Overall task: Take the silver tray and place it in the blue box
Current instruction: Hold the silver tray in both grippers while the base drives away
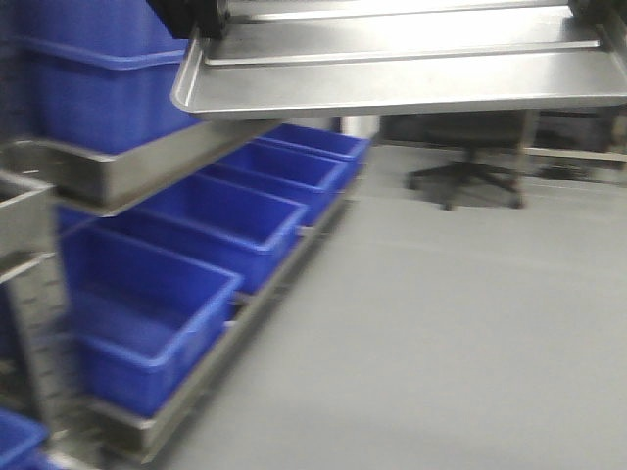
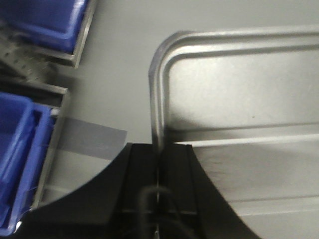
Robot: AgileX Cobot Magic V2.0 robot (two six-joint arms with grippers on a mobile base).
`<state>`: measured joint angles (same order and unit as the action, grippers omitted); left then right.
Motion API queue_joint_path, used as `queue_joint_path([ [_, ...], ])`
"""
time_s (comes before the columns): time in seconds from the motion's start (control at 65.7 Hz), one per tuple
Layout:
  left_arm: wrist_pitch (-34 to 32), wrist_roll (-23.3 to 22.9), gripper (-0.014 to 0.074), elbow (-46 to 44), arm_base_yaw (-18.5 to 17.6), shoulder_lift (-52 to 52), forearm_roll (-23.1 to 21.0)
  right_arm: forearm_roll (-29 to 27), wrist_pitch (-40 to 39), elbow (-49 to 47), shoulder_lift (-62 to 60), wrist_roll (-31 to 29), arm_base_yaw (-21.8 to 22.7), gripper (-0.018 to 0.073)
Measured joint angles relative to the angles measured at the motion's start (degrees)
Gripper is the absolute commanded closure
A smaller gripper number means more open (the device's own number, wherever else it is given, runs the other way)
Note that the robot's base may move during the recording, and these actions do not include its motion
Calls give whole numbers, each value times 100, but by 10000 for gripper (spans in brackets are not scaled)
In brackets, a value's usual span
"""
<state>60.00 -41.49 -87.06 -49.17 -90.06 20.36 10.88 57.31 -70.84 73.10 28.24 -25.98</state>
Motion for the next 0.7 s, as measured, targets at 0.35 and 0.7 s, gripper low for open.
queue_joint_path([
  [0.35, 0, 0, 701, 0, 0, 0, 0, 0, 0, 0, 0, 0, 0, 500],
  [0.7, 0, 0, 701, 0, 0, 0, -10, 0, 12, 0, 0, 0, 0, 500],
])
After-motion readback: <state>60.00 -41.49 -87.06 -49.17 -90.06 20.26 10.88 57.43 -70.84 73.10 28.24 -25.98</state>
